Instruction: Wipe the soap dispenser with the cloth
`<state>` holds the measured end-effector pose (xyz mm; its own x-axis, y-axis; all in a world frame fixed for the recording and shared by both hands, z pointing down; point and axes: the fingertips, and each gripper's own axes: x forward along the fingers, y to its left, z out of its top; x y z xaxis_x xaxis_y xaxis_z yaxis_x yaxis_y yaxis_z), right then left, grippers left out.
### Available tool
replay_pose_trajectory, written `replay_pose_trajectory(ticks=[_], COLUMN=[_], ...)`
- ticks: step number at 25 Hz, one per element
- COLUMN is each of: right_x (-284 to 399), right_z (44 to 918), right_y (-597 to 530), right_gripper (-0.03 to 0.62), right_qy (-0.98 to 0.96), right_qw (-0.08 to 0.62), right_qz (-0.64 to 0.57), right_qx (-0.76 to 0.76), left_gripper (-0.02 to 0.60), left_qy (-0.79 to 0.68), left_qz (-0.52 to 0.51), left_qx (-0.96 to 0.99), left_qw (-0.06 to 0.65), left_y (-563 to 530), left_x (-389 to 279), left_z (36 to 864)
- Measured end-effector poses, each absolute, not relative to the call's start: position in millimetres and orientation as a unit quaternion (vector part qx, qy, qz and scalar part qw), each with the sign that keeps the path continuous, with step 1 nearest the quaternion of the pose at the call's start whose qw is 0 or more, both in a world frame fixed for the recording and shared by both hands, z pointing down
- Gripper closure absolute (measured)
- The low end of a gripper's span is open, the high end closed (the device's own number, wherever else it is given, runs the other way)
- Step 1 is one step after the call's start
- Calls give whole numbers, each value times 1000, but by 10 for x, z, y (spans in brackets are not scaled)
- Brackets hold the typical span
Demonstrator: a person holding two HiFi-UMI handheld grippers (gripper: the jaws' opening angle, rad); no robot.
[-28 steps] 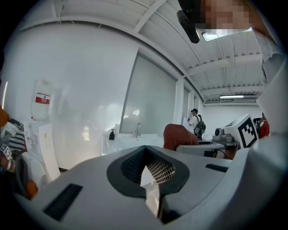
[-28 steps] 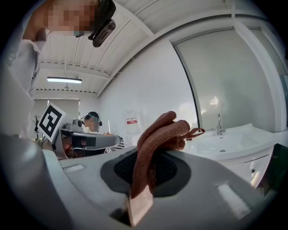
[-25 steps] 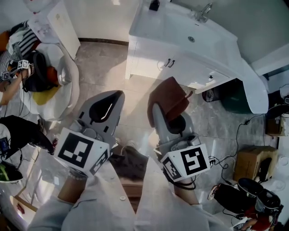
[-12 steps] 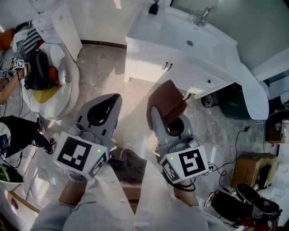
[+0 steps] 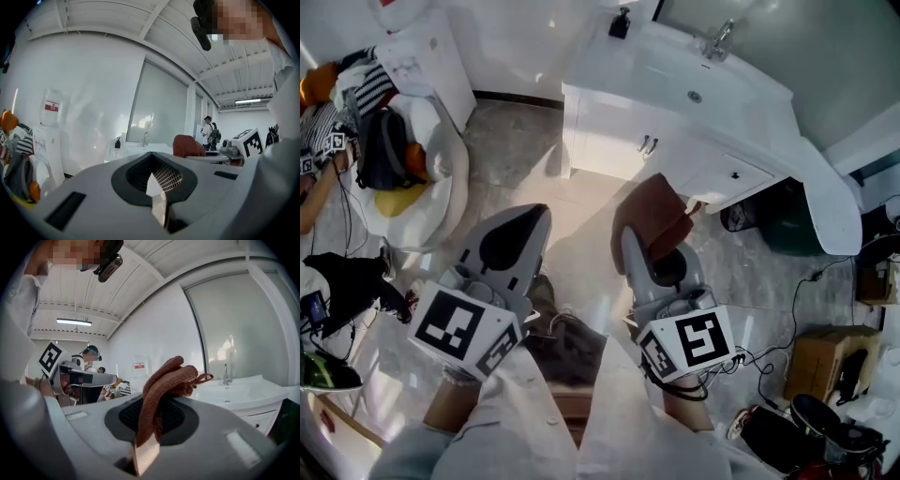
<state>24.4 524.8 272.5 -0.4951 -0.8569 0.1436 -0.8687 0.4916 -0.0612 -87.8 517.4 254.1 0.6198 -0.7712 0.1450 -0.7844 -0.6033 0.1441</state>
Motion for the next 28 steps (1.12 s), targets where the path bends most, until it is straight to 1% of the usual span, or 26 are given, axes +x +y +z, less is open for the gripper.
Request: replay_pose_trajectory(ticks=[8, 11, 17, 28], right_x=[396, 428, 417, 328], right_z=[2785, 2804, 2783, 2689], right_y=[5061, 4941, 4545, 3758], right_gripper=[537, 537, 537, 537], right_qy=[-850, -848, -845, -836], right_qw=[52, 54, 55, 59], right_qz=[70, 72, 74, 74], right_qx=[519, 523, 527, 540], left_gripper=[577, 577, 577, 577], left_qy=[-423, -421, -410, -387], left_qz=[36, 43, 59, 58], left_qx=[900, 902, 908, 918], left_qw=[101, 90, 65, 64], left_y=[4890, 4734, 4351, 3484], left_x=[-773, -717, -654, -663], left_z=[2589, 2606, 2576, 2534])
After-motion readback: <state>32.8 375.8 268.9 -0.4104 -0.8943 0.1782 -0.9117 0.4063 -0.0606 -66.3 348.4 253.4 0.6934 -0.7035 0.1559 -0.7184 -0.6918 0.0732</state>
